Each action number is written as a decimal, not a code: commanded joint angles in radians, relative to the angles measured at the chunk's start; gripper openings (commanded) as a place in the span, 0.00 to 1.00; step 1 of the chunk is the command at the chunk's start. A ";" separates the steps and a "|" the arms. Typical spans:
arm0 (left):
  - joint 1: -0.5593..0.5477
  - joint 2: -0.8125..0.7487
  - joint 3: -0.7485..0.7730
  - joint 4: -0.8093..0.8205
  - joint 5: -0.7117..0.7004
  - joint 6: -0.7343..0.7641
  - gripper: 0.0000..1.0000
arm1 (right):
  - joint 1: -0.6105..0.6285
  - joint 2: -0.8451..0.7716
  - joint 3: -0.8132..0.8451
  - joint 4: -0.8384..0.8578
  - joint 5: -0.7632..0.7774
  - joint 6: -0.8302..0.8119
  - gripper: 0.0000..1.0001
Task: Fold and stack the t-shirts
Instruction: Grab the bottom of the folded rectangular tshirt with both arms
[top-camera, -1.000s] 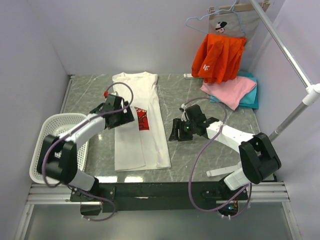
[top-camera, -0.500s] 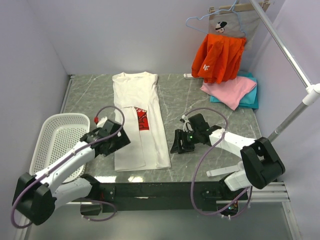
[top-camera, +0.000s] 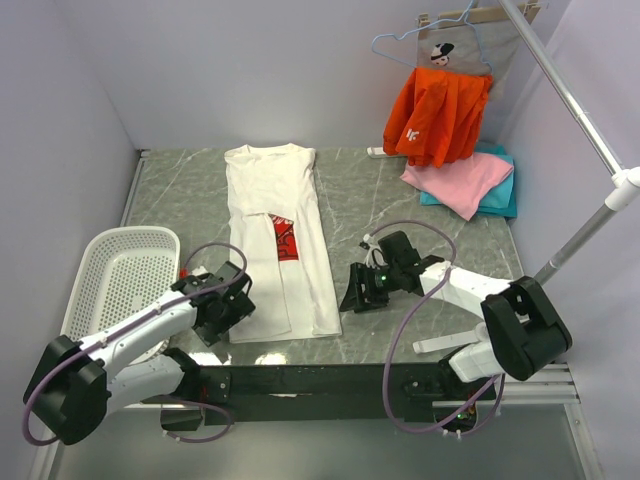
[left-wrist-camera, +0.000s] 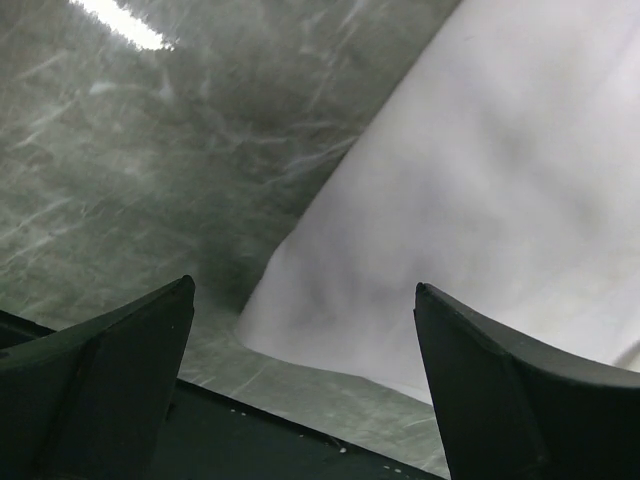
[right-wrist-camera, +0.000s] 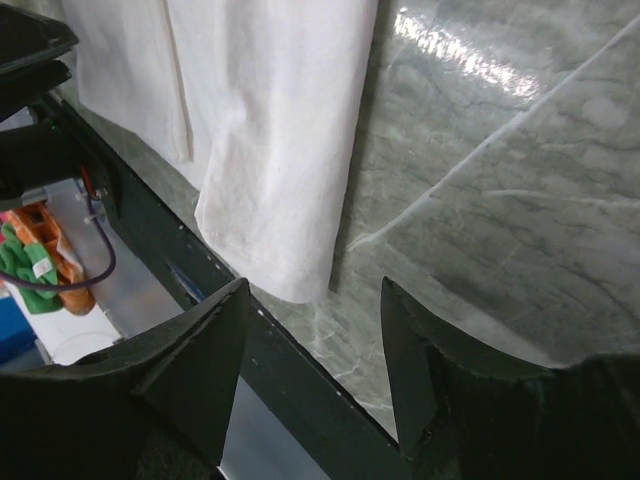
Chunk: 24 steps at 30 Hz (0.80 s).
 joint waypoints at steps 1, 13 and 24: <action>-0.026 -0.009 -0.031 -0.031 0.031 -0.072 0.97 | 0.005 0.016 -0.021 0.040 -0.066 0.011 0.61; -0.114 -0.040 -0.123 0.015 0.096 -0.135 0.84 | 0.183 0.136 -0.011 0.085 0.021 0.105 0.51; -0.158 -0.050 -0.123 0.000 0.065 -0.156 0.30 | 0.174 0.131 -0.005 0.152 0.035 0.112 0.00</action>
